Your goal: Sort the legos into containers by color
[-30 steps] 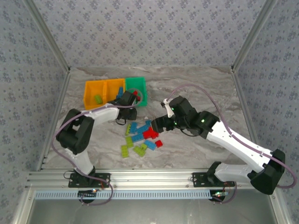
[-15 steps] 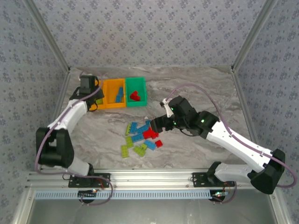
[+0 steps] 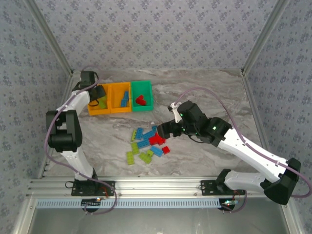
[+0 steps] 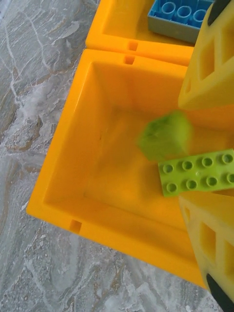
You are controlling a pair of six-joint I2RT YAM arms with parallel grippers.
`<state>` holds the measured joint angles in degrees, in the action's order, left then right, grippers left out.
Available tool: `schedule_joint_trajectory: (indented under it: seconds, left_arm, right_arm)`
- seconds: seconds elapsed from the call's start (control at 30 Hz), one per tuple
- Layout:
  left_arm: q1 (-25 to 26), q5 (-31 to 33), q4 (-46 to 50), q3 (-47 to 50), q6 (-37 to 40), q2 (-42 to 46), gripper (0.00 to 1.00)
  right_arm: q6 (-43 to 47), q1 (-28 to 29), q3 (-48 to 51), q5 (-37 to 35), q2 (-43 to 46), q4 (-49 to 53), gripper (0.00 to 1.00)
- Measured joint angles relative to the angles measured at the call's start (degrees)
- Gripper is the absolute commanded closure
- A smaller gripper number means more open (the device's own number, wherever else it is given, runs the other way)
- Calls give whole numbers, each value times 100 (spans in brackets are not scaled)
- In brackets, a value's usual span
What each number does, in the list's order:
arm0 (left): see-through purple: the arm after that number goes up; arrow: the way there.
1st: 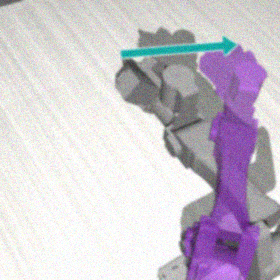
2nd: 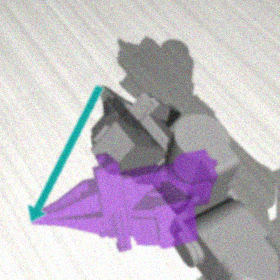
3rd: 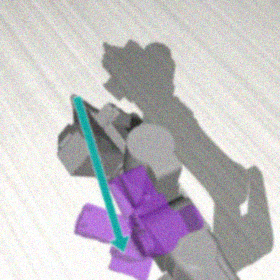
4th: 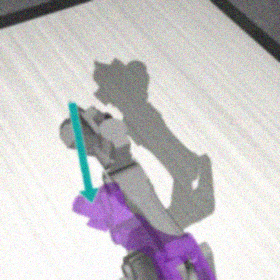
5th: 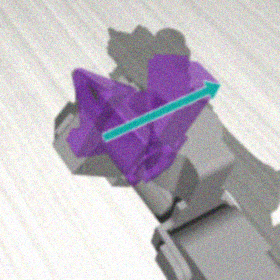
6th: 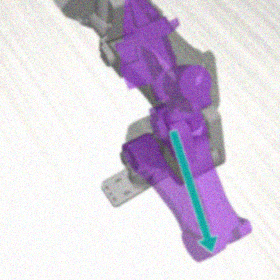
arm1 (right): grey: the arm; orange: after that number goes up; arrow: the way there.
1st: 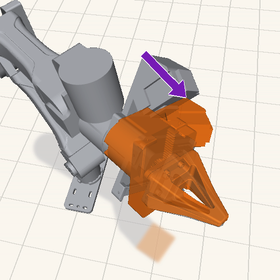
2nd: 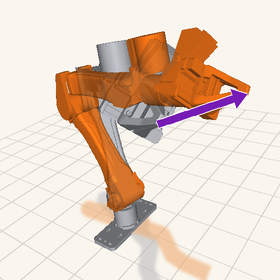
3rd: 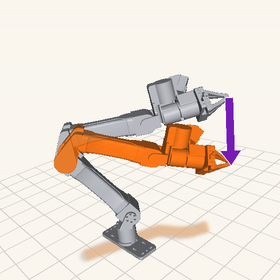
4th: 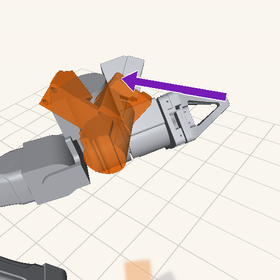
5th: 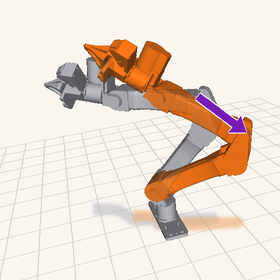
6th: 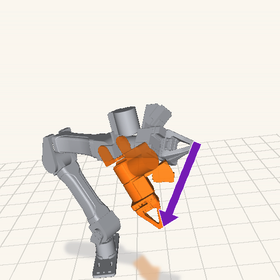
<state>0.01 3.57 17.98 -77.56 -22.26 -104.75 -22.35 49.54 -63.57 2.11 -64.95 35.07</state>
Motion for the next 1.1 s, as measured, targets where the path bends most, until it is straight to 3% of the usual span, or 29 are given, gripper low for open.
schedule_joint_trajectory:
  seconds: [0.1,0.23,0.3,0.43,0.57,0.7,0.8,0.93,1.1]
  left_arm:
    - [11,-168,55,107,-85,304,51]
    - [337,-352,48,780,-208,1784,51]
    - [855,-378,33,1012,-166,2693,51]
    - [2590,-448,33,1246,385,4393,51]
    - [3794,-422,592,1429,1257,5427,46]
    - [4752,-448,1272,1694,2229,5971,32]
    - [5184,-466,1655,2133,2857,6127,18]
    - [5355,-505,2013,2610,3296,5965,2]
    - [5364,-492,2264,2640,3580,5681,1]
  right_arm:
    - [-17,2,2,-81,9,-4,6]
    - [-35,0,52,-284,-35,-46,4]
    - [-61,-20,111,-442,-133,-153,4]
    - [-101,-245,280,-719,-595,-328,3]
    - [-98,-581,431,-702,-1241,-455,3]
    - [120,-890,439,-435,-1908,-643,4]
    - [398,-1113,278,-210,-2562,-643,7]
    - [800,-1272,-195,170,-3440,-605,8]
    - [1049,-1270,-468,511,-3965,-601,13]
